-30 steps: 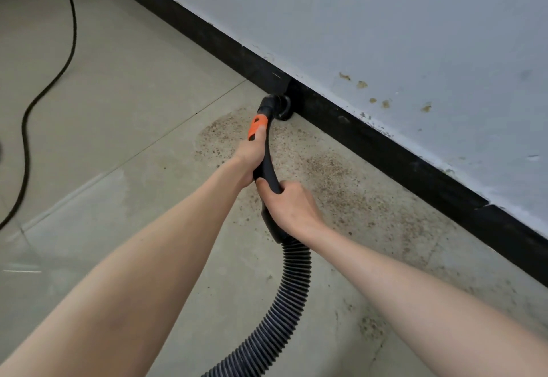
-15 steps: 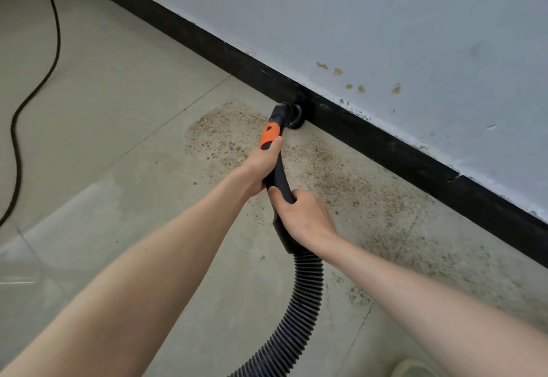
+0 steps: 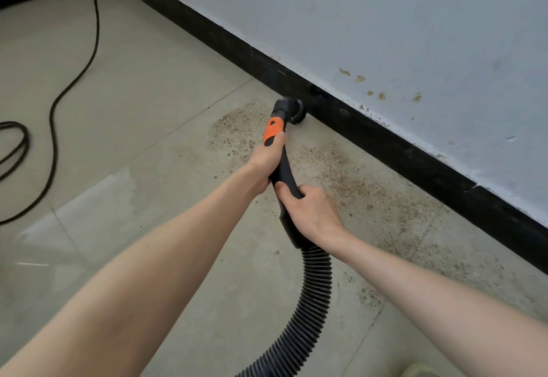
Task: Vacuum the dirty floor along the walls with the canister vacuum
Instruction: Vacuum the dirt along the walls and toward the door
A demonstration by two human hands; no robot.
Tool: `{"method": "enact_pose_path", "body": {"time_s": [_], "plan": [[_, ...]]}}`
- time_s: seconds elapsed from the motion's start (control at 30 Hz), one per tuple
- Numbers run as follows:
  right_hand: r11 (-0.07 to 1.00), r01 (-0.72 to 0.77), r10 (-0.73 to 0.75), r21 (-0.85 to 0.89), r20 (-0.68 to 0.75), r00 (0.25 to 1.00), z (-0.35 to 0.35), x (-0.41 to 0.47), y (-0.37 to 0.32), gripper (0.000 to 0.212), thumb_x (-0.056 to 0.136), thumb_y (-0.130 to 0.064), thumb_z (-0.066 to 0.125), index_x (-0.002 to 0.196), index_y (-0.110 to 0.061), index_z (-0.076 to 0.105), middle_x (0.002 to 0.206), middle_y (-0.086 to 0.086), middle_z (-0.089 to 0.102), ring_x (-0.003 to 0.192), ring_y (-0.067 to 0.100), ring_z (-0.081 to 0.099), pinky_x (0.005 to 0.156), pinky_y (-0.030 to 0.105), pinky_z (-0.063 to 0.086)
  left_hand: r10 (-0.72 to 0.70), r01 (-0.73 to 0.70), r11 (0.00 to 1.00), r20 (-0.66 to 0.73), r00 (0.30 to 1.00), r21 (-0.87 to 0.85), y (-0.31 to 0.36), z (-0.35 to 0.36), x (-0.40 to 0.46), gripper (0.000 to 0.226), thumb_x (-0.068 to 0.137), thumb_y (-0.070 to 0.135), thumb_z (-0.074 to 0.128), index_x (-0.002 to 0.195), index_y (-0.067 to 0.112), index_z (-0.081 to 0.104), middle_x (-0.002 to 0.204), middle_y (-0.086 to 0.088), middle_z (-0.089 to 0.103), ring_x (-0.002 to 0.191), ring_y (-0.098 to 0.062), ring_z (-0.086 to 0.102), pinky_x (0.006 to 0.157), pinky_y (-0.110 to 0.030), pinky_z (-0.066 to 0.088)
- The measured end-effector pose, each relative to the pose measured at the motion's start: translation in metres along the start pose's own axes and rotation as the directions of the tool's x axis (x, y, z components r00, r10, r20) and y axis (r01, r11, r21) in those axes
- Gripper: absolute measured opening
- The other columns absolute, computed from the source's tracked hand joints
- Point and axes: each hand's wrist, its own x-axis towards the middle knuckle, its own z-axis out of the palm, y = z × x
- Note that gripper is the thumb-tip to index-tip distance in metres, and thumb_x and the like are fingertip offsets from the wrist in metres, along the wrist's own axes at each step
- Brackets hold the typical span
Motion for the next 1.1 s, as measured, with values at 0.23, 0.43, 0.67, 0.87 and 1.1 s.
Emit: {"method": "enact_pose_path", "body": {"time_s": [0.23, 0.43, 0.67, 0.87, 1.1], "plan": [[0.988, 0.156, -0.154, 0.015, 0.270, 0.950, 0.020, 0.001, -0.034, 0.051, 0.090, -0.050, 0.058, 0.052, -0.019, 0.048, 0.042, -0.012, 0.051, 0.042, 0.005, 0.049, 0.048, 0.020, 0.037, -0.032, -0.016, 0.984, -0.269, 0.963, -0.175, -0.009, -0.073, -0.017, 0.047, 0.090, 0.046, 0.049, 0.120, 0.010, 0.047, 0.088, -0.003, 0.051, 0.080, -0.020, 0.054, 0.062, -0.028, 0.045], [0.970, 0.240, -0.202, -0.036, 0.429, 0.880, 0.050, -0.008, -0.046, 0.053, 0.089, -0.053, 0.058, 0.051, -0.019, 0.047, 0.038, -0.012, 0.049, 0.040, 0.004, 0.046, 0.050, 0.024, 0.037, -0.081, -0.048, 0.964, -0.459, 0.885, -0.261, -0.033, -0.117, -0.041, 0.051, 0.091, 0.049, 0.049, 0.125, 0.012, 0.043, 0.105, -0.006, 0.052, 0.100, -0.025, 0.055, 0.089, -0.037, 0.049], [0.971, 0.238, -0.195, -0.034, 0.469, 0.861, 0.057, -0.014, -0.042, 0.051, 0.090, -0.050, 0.057, 0.050, -0.019, 0.047, 0.045, -0.010, 0.053, 0.047, 0.008, 0.052, 0.055, 0.024, 0.042, -0.138, 0.029, 0.963, -0.400, 0.906, -0.266, -0.037, -0.125, -0.055, 0.044, 0.092, 0.049, 0.048, 0.114, 0.012, 0.043, 0.092, -0.004, 0.053, 0.093, -0.025, 0.057, 0.082, -0.037, 0.052], [0.994, 0.036, -0.098, 0.108, 0.654, 0.750, 0.041, -0.014, -0.041, 0.043, 0.095, -0.044, 0.055, 0.069, -0.010, 0.052, 0.060, 0.012, 0.062, 0.047, 0.025, 0.058, 0.048, 0.029, 0.049, -0.151, -0.022, 0.951, -0.526, 0.837, -0.308, -0.046, -0.112, -0.065, 0.041, 0.088, 0.047, 0.053, 0.108, 0.013, 0.044, 0.106, -0.008, 0.055, 0.100, -0.028, 0.058, 0.088, -0.040, 0.052], [0.995, -0.065, -0.021, 0.073, 0.810, 0.586, 0.044, -0.024, -0.045, 0.043, 0.098, -0.044, 0.047, 0.077, -0.007, 0.052, 0.056, 0.010, 0.061, 0.044, 0.024, 0.058, 0.044, 0.027, 0.050, -0.184, -0.111, 0.885, -0.559, 0.809, -0.452, -0.064, -0.132, -0.084, 0.040, 0.084, 0.041, 0.063, 0.108, 0.012, 0.047, 0.088, -0.002, 0.055, 0.081, -0.019, 0.059, 0.067, -0.031, 0.053]]}}
